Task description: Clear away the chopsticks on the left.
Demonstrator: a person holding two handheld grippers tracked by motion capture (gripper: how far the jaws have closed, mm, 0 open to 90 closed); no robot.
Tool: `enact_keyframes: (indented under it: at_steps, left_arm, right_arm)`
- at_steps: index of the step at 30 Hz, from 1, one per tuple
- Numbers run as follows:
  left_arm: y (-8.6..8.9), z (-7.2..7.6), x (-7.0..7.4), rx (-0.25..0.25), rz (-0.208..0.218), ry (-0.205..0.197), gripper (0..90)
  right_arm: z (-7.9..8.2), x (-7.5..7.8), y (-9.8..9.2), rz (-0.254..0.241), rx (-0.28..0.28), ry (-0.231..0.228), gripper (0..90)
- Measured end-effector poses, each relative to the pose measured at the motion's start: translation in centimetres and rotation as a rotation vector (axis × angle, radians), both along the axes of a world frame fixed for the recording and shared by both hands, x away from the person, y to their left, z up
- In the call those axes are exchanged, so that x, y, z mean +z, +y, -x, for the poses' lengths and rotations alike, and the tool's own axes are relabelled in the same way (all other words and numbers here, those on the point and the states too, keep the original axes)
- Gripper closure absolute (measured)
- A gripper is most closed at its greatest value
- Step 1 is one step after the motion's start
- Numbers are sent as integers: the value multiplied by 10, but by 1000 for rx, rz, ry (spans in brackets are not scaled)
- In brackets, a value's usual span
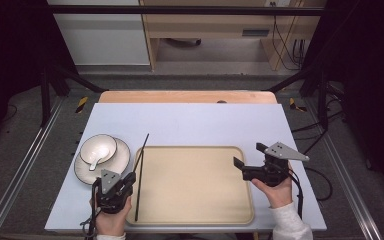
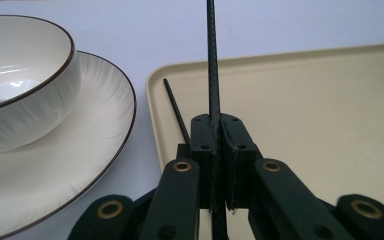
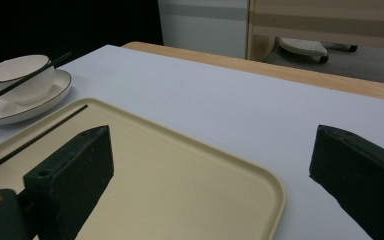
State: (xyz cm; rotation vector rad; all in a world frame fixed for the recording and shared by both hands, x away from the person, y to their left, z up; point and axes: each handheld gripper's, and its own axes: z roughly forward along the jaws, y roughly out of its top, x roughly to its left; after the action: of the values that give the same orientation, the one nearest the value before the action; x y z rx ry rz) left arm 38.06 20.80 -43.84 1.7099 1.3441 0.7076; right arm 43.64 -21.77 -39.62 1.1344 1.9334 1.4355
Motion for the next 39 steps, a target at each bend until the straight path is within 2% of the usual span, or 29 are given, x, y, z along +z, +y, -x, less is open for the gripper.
enact_keyframes:
  at_steps: [4, 5, 9, 11, 17, 23, 27, 31, 39]
  left_arm:
    - [-2, 4, -2, 14, 6, -5, 850]
    - [-3, 6, -4, 31, 33, -10, 850]
    - [-9, 10, -10, 53, 53, -8, 850]
    - [-12, 10, -18, 64, 89, 2, 850]
    - [-20, 12, -31, 71, 114, 11, 850]
    - [-26, 12, -38, 70, 104, 16, 850]
    - [-30, 10, -44, 74, 103, 37, 850]
    - [-31, 11, -45, 83, 94, 36, 850]
    - [-33, 9, -46, 88, 69, 73, 850]
  right_arm:
    - [0, 0, -1, -2, 0, -3, 41]
    - [0, 0, -1, -2, -3, -2, 41]
    - [0, 0, -2, -2, -1, 0, 41]
    - [0, 0, -1, -4, -2, 3, 41]
    - [-1, 0, -3, 0, -1, 0, 42]
    - [-2, -1, -1, 6, 0, 1, 42]
    - [-2, -2, -1, 12, 1, 0, 42]
    - [-2, -2, -1, 13, 1, 3, 42]
    - [-2, -2, 0, 10, 0, 4, 42]
